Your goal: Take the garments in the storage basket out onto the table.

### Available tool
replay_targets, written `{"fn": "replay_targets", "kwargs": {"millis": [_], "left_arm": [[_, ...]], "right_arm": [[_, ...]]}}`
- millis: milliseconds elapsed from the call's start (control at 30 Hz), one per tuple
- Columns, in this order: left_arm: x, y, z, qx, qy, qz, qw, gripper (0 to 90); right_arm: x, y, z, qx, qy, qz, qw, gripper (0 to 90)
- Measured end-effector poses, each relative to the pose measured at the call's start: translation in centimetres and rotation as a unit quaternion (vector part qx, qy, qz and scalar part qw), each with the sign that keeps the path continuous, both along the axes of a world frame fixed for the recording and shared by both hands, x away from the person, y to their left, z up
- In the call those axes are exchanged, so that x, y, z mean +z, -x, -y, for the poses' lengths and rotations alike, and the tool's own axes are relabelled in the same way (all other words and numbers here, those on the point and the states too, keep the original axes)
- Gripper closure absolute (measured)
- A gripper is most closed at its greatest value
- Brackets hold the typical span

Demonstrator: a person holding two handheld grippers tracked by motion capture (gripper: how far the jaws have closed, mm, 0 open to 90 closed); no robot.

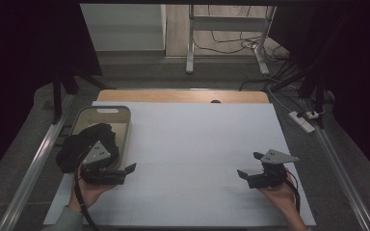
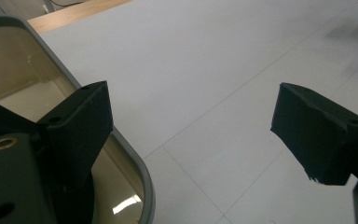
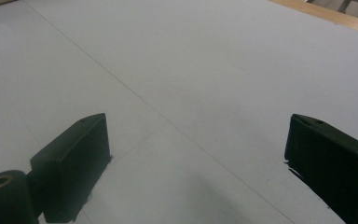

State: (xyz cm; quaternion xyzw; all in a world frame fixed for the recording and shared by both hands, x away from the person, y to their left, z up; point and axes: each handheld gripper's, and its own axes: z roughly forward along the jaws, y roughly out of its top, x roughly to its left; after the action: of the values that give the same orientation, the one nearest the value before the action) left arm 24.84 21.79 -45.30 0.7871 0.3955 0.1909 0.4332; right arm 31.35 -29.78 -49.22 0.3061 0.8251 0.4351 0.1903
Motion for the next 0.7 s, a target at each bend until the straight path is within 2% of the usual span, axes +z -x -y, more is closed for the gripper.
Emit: {"fn": "replay_targets", "kwargs": {"millis": [167, 700], "left_arm": [[0.8, -0.3, -0.1, -0.001, -0.006, -0.005, 1.0, 13.0], [2.6, -1.0, -1.3, 0.015, 0.001, -0.008, 0.9999, 13.4]], "right_arm": [[-0.1, 0.0, -0.1, 0.002, 0.005, 0.0, 1.0, 6.6], [-0.3, -0.1, -0.2, 0.009, 0.012, -0.01, 0.9998, 6.5]]}}
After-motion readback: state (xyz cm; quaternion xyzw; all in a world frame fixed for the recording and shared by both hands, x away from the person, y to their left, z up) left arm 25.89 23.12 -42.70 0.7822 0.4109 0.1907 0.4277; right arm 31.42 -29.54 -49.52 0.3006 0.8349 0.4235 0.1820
